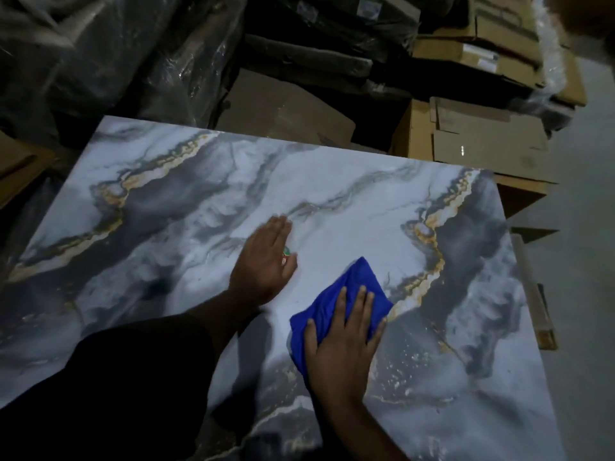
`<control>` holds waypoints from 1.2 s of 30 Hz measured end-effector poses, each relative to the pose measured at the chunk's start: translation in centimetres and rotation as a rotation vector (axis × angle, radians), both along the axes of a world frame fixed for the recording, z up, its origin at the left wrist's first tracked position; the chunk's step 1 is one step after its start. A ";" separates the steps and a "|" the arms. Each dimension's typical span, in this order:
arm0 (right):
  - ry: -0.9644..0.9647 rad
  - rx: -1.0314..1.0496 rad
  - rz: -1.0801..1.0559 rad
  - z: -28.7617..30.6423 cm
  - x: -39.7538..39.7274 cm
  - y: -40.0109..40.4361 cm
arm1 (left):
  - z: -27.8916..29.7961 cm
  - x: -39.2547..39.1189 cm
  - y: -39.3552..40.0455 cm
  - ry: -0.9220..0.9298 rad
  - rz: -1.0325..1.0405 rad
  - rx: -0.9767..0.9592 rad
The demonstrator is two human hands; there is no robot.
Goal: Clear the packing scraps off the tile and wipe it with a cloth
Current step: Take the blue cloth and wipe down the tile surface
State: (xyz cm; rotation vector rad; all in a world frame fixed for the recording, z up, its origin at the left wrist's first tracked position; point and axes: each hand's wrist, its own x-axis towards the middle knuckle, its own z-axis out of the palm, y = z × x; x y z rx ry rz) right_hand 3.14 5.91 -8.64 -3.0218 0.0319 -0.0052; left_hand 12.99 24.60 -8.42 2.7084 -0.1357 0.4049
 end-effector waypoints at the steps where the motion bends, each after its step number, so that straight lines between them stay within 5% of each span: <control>1: 0.000 0.008 -0.019 0.1 1.4 0.5 | 0.2 0.5 0.9 0.008 0.048 0.025; 15: 0.026 0.095 -0.128 0.8 27.0 7.0 | -0.5 2.0 2.7 0.039 0.065 0.082; 20: 0.068 0.083 0.086 1.4 31.4 9.1 | -0.5 1.9 2.7 -0.007 0.075 0.082; 27: 0.067 0.122 0.663 1.5 27.9 7.5 | 0.0 1.9 2.6 0.022 0.055 0.066; 32: 0.050 0.106 0.670 1.1 20.7 6.7 | -0.1 1.3 2.5 -0.103 0.039 0.109; 36: 0.038 0.099 0.533 1.0 13.9 5.5 | 0.2 1.0 2.9 0.079 0.026 0.117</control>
